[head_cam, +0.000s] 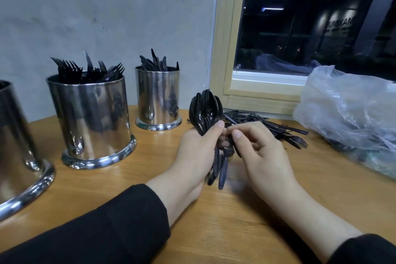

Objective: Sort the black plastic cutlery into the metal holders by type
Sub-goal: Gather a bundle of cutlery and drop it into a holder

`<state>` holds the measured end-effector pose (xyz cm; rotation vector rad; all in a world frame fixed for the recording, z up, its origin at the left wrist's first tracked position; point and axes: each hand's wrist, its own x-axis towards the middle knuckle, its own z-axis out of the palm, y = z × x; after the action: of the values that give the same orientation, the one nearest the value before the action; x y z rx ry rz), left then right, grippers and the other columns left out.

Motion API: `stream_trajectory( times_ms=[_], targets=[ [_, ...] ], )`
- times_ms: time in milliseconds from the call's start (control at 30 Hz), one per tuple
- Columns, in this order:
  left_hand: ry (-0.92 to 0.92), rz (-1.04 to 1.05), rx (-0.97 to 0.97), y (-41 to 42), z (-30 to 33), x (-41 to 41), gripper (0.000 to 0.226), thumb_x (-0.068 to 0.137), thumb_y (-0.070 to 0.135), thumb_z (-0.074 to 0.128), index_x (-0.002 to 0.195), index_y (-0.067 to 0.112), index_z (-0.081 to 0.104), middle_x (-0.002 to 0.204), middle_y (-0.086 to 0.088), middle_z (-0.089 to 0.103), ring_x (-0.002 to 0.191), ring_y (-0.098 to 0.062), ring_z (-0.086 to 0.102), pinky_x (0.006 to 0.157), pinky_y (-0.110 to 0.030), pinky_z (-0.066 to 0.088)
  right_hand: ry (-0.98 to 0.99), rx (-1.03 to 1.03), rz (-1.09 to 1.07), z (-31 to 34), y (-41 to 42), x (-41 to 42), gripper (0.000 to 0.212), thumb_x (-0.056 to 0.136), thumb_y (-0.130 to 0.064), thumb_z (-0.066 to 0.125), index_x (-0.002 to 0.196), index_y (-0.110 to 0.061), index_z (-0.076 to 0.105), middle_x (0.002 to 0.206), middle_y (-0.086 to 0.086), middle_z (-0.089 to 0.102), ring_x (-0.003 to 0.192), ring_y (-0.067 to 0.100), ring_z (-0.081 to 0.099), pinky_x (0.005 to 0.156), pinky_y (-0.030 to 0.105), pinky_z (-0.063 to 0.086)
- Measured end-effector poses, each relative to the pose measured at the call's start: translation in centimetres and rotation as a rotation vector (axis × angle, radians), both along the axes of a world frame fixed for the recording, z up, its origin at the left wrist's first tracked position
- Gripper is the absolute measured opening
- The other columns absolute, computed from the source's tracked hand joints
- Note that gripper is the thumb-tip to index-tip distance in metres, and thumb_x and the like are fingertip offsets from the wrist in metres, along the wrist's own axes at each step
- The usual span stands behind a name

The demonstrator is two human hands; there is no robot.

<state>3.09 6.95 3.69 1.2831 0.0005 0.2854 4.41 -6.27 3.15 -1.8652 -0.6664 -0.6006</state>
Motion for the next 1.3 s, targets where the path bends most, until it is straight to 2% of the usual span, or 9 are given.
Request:
stream_trajectory(
  times_ms=[67, 167, 300, 433, 633, 767, 1000, 1167, 1300],
  targets=[
    [-0.026, -0.073, 0.028, -0.4, 0.1, -0.4, 0.024, 0.103, 0.023, 0.061, 0.101, 0.002, 0.072, 0.078, -0.009, 0.068, 0.069, -0.019, 0.066, 0.059, -0.025, 0.052, 0.004, 0.091, -0.020, 0.9, -0.4, -0.1, 0.009, 0.100, -0.029, 0.060, 0.108, -0.030, 0.063, 0.100, -0.008, 0.067, 0.091, 0.004, 0.065, 0.077, 0.019, 0.049],
    [-0.113, -0.190, 0.130, -1.5, 0.1, -1.2, 0.015, 0.102, 0.010, 0.060, 0.106, -0.001, 0.068, 0.077, -0.013, 0.062, 0.065, -0.022, 0.060, 0.060, -0.028, 0.052, 0.064, 0.147, 0.156, 2.4, -1.5, -0.7, 0.029, 0.097, -0.038, 0.052, 0.125, -0.028, 0.054, 0.113, -0.010, 0.065, 0.084, -0.005, 0.065, 0.071, 0.013, 0.051],
    [-0.104, -0.317, 0.322, -3.6, -0.8, -2.1, 0.020, 0.092, 0.001, 0.063, 0.108, 0.009, 0.071, 0.094, -0.018, 0.073, 0.077, -0.026, 0.068, 0.073, -0.042, 0.057, 0.016, -0.028, 0.189, 2.7, -3.3, -1.0, 0.059, 0.089, -0.068, 0.052, 0.137, -0.034, 0.049, 0.120, -0.015, 0.066, 0.114, 0.006, 0.062, 0.096, 0.023, 0.048],
    [-0.065, -0.352, 0.421, -4.5, -1.7, -2.4, 0.024, 0.082, -0.001, 0.063, 0.103, 0.009, 0.072, 0.093, -0.024, 0.073, 0.078, -0.027, 0.067, 0.075, -0.052, 0.058, 0.022, -0.092, 0.187, 2.8, -3.9, -1.6, 0.035, 0.086, -0.054, 0.056, 0.116, -0.036, 0.057, 0.112, -0.006, 0.069, 0.110, 0.017, 0.064, 0.097, 0.045, 0.049],
    [-0.075, -0.314, 0.527, -4.9, -1.0, -3.2, 0.025, 0.086, 0.001, 0.054, 0.090, 0.024, 0.064, 0.065, 0.000, 0.063, 0.057, -0.017, 0.060, 0.054, -0.030, 0.048, -0.039, -0.256, 0.109, 3.3, -3.6, -2.3, 0.037, 0.079, -0.059, 0.064, 0.110, -0.039, 0.060, 0.108, -0.022, 0.065, 0.109, 0.005, 0.061, 0.090, 0.022, 0.045],
    [-0.044, -0.241, 0.516, -4.8, 0.1, -3.1, 0.017, 0.090, 0.011, 0.056, 0.088, 0.026, 0.065, 0.054, 0.002, 0.062, 0.043, -0.014, 0.050, 0.046, -0.025, 0.039, -0.143, -0.211, -0.070, 4.5, -3.3, -2.6, 0.025, 0.079, -0.057, 0.069, 0.091, -0.039, 0.058, 0.094, -0.023, 0.065, 0.089, 0.000, 0.062, 0.071, 0.014, 0.043],
    [-0.097, -0.140, 0.518, -3.4, 1.4, -3.0, 0.017, 0.081, 0.032, 0.069, 0.066, 0.039, 0.063, 0.057, 0.017, 0.056, 0.058, -0.002, 0.051, 0.063, -0.025, 0.043, -0.134, 0.013, -0.126, 6.1, -2.0, -2.0, 0.019, 0.085, -0.022, 0.078, 0.081, -0.032, 0.062, 0.082, -0.018, 0.067, 0.078, 0.008, 0.061, 0.062, 0.011, 0.043],
    [-0.181, -0.070, 0.507, -0.5, 2.7, -3.1, 0.008, 0.084, 0.028, 0.066, 0.086, 0.020, 0.067, 0.066, 0.011, 0.058, 0.066, -0.007, 0.052, 0.066, -0.026, 0.043, -0.110, 0.004, 0.018, 8.5, 0.6, -2.4, 0.021, 0.068, -0.051, 0.067, 0.082, -0.036, 0.065, 0.080, -0.011, 0.067, 0.069, 0.016, 0.061, 0.053, 0.020, 0.046],
    [-0.189, 0.001, 0.490, 2.3, 3.5, -2.6, 0.005, 0.081, 0.029, 0.068, 0.084, 0.027, 0.066, 0.074, 0.012, 0.068, 0.075, -0.010, 0.065, 0.075, -0.030, 0.055, -0.110, -0.091, 0.044, 9.9, 3.0, -1.8, 0.024, 0.074, -0.048, 0.070, 0.089, -0.032, 0.062, 0.076, -0.011, 0.067, 0.069, 0.014, 0.062, 0.054, 0.030, 0.047]
  ],
)
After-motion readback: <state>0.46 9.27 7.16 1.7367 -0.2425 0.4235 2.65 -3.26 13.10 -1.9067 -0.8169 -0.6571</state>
